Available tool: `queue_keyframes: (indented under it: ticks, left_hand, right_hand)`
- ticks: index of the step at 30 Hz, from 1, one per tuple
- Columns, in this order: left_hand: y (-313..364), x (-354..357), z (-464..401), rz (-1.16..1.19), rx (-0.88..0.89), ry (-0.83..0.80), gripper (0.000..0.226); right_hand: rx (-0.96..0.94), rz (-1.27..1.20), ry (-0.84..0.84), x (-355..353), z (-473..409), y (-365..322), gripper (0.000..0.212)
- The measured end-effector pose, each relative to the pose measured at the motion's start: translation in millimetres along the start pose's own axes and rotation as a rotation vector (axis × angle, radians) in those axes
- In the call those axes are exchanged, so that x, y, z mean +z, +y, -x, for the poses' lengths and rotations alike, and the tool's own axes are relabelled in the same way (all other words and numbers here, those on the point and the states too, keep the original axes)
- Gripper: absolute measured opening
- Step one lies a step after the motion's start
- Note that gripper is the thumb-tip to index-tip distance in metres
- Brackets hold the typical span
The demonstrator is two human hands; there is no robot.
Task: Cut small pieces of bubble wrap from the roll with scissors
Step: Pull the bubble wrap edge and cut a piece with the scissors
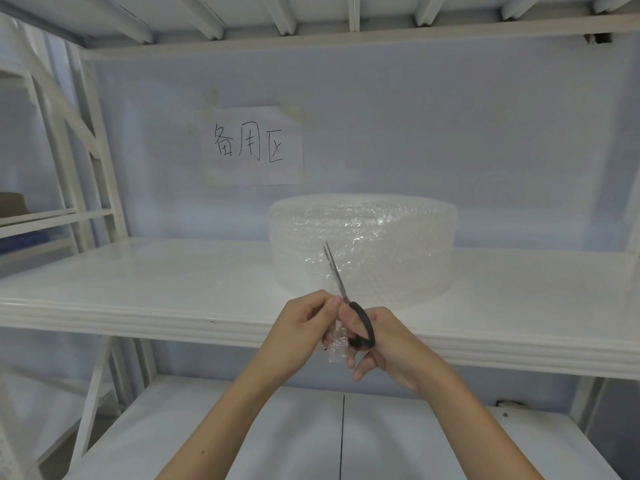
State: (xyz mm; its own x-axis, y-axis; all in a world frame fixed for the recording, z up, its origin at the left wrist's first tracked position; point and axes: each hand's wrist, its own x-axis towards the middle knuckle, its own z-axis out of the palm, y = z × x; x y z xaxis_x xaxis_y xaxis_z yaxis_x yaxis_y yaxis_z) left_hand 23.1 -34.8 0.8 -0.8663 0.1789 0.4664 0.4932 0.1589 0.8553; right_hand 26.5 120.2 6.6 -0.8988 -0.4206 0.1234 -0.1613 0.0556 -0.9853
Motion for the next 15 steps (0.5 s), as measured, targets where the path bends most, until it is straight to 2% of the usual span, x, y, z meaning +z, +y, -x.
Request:
queue_keyframes:
  ticks: [2, 6, 15]
  left_hand:
    - [-0.7, 1.1, 1.2, 0.000, -0.011, -0.018, 0.029]
    - [-3.8, 0.4, 2.0, -0.004, -0.007, -0.013, 0.028]
    - [-1.1, -1.4, 3.9, -0.033, 0.013, -0.012, 0.033]
  right_hand:
    - [-0.005, 0.000, -0.019, -1.5, 0.0, -2.4, 0.074]
    - [-0.012, 0.025, -0.045, 0.7, -0.8, -9.4, 0.051]
    - [-0.027, 0.069, 0.023, -4.0, -4.2, -17.0, 0.055]
